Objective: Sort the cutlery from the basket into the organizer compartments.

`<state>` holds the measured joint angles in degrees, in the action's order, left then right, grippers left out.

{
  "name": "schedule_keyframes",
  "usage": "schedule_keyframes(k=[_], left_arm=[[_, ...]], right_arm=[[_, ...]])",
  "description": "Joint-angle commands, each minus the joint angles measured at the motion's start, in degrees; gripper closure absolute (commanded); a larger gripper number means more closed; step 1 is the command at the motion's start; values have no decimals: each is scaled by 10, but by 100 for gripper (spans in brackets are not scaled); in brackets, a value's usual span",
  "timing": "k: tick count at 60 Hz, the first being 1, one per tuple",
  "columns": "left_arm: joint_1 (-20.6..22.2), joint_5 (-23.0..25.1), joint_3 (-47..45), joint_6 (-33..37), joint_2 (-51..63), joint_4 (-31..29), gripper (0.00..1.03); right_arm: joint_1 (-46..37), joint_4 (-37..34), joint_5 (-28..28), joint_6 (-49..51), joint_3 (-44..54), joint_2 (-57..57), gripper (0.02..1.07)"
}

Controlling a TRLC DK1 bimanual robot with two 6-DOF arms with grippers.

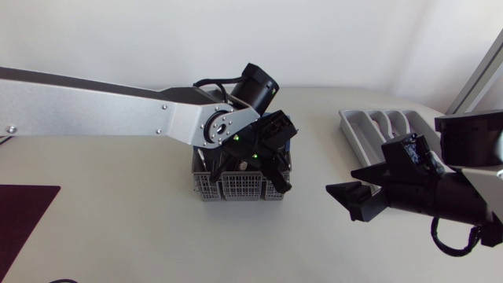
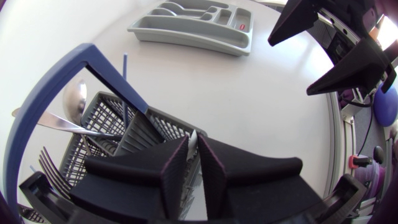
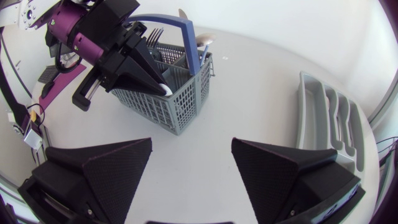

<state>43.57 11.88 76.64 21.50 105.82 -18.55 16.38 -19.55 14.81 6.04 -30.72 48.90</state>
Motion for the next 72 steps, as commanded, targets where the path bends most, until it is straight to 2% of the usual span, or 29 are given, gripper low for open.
schedule_keyframes(k=[1,4,17,30,50,72], left_arm=[[-2,-1,-12,13,18,-6,95],[-3,0,-11,12,18,-6,100],[-12,19,-11,8,17,-6,100],[-52,97,-8,-22,-16,-11,100],[-112,249,17,-91,-84,-48,100],[-130,299,-4,-139,-240,-33,100]], right_arm=[[-2,-2,1,5,17,-4,14],[-1,-2,2,5,18,-4,14],[-1,-2,1,5,18,-4,14],[-1,-2,1,5,19,-3,14],[4,-4,1,5,11,-3,14],[27,-3,2,6,0,-58,14]])
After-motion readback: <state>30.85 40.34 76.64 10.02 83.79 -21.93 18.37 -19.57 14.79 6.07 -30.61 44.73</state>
